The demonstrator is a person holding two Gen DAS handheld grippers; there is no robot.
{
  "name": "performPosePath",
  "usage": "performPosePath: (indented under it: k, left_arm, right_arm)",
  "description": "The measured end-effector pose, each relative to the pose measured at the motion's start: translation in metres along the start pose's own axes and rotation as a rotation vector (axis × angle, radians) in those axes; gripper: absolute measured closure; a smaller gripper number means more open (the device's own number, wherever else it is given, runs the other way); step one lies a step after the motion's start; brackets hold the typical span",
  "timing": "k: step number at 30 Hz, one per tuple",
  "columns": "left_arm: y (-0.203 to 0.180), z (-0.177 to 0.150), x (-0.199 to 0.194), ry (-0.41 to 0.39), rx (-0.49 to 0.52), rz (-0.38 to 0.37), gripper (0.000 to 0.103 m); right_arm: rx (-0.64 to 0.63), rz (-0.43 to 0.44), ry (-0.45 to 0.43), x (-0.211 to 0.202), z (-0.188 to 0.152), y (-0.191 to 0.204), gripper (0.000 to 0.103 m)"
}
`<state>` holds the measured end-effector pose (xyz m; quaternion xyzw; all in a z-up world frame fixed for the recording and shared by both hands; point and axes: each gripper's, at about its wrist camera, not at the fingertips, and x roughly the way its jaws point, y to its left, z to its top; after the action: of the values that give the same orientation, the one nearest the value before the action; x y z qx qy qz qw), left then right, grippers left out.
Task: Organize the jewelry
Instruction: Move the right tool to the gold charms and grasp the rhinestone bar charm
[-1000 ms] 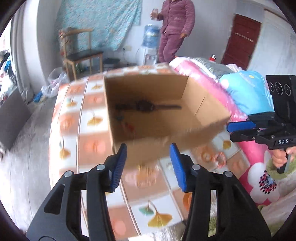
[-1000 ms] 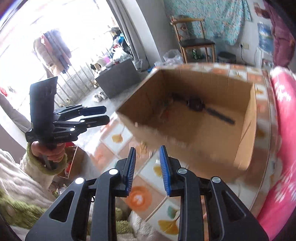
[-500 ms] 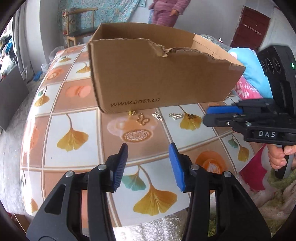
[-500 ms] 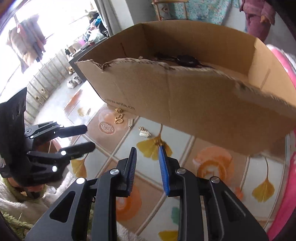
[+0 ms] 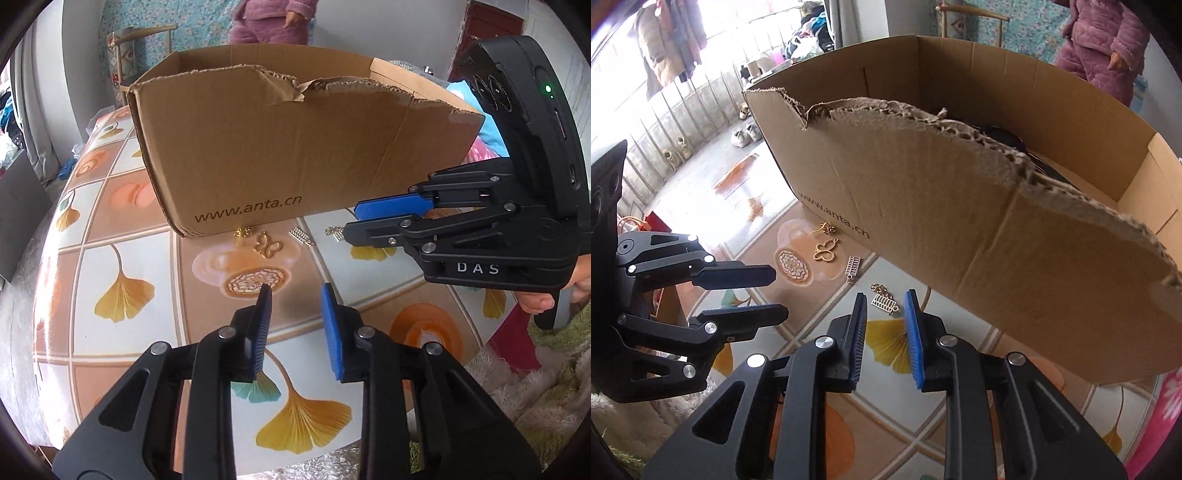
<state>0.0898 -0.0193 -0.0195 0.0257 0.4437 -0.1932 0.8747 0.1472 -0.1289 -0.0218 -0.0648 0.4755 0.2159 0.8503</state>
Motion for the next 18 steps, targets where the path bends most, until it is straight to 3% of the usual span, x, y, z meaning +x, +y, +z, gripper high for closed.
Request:
performPosePath:
  k: [8, 11, 18]
  left_arm:
    - [0.006, 0.003, 0.003, 0.007, -0.012, 0.001, 0.078]
    - [0.006, 0.004, 0.004, 0.007, -0.014, 0.003, 0.078]
    - [0.006, 0.002, 0.000, -0.007, -0.010, 0.009, 0.078]
  right_arm:
    - [-0.043, -0.006, 0.020, 0.021, 0.003, 0.007, 0.083]
    - [-0.055, -0.001, 0.022, 0.021, 0.003, 0.010, 0.094]
    - [-0.040, 0.003, 0.023, 0.021, 0.003, 0.017, 0.098]
